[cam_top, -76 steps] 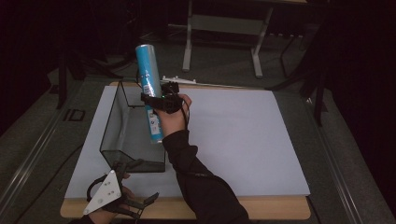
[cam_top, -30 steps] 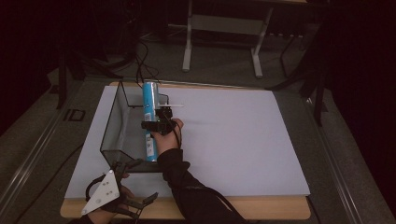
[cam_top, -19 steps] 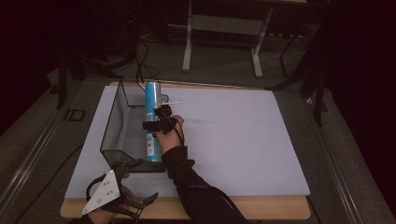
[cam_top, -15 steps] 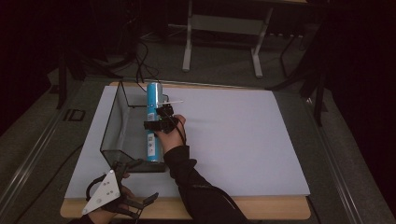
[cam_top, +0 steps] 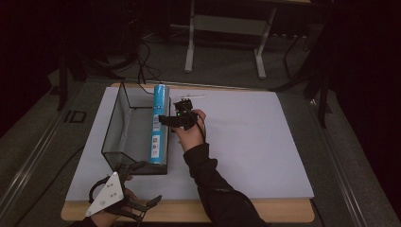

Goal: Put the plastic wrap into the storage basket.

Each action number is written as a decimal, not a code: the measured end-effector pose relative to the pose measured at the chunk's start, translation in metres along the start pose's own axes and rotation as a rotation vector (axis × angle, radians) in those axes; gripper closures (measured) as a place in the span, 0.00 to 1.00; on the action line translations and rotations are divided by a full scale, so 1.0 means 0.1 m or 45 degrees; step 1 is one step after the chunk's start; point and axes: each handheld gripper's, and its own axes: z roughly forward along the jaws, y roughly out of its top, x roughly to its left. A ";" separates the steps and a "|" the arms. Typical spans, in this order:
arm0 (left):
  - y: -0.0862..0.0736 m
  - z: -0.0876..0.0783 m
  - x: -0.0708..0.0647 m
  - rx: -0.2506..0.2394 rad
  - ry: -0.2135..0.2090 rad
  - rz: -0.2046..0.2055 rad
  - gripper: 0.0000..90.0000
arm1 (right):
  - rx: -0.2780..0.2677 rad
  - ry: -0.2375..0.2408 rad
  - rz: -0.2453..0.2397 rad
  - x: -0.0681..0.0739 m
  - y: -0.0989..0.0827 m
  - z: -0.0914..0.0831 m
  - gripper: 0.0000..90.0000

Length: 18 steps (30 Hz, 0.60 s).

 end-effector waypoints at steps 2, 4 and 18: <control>0.00 0.01 0.00 0.004 -0.002 -0.002 0.00 | -0.006 0.014 -0.021 -0.05 0.01 -0.09 0.22; 0.00 0.02 -0.01 0.010 0.001 0.009 0.00 | -0.008 0.050 -0.036 -0.12 0.00 -0.19 0.19; -0.01 0.05 -0.01 0.015 -0.016 0.005 0.00 | -0.028 0.020 -0.132 -0.40 -0.14 -0.69 0.18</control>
